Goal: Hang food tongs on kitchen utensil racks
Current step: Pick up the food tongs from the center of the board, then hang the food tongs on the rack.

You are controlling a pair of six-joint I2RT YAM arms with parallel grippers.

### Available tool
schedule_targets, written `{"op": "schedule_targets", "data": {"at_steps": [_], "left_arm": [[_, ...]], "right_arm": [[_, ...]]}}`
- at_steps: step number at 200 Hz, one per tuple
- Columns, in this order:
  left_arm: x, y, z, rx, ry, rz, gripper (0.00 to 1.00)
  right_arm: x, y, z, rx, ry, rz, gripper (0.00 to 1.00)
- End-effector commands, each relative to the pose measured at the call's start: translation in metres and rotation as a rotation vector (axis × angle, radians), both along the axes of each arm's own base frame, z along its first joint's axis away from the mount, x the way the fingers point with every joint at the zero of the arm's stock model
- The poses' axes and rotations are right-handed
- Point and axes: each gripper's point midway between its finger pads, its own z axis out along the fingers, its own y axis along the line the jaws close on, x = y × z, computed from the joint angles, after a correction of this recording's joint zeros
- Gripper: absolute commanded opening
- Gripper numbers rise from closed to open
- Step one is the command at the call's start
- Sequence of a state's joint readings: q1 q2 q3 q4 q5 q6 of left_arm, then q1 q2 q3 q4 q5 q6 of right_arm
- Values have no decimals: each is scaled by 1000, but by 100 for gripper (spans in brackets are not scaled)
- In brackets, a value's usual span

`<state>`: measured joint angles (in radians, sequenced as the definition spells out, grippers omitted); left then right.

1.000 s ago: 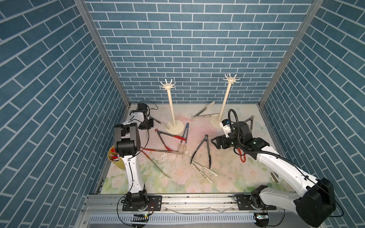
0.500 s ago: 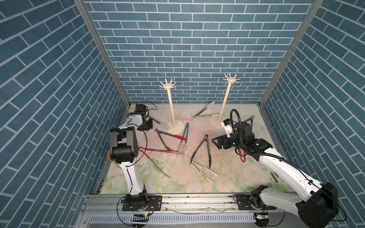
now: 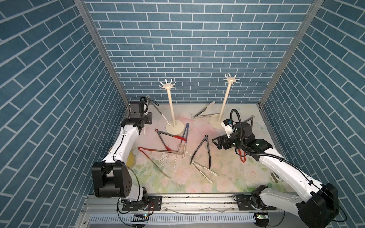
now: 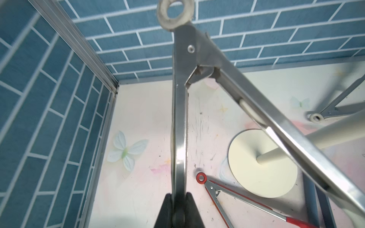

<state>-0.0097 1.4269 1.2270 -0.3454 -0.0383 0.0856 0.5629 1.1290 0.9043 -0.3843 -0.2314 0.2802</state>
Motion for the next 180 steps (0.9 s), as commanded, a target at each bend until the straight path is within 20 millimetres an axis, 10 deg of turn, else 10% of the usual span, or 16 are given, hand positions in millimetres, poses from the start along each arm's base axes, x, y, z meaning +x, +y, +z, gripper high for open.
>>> {"op": "schedule_targets", "data": {"at_steps": [1,104,180], "left_arm": [[-3,1,34,39,-133,-7,0],[-70,-40,117,123,-552,-162,0],[-90,-58,134,101,-668,-259,0]], "right_arm": [[-2,-1,10,-14,-33,17,89],[-3,-3,12,-19,-40,12,89],[-3,-4,11,-30,-38,9,89]]}}
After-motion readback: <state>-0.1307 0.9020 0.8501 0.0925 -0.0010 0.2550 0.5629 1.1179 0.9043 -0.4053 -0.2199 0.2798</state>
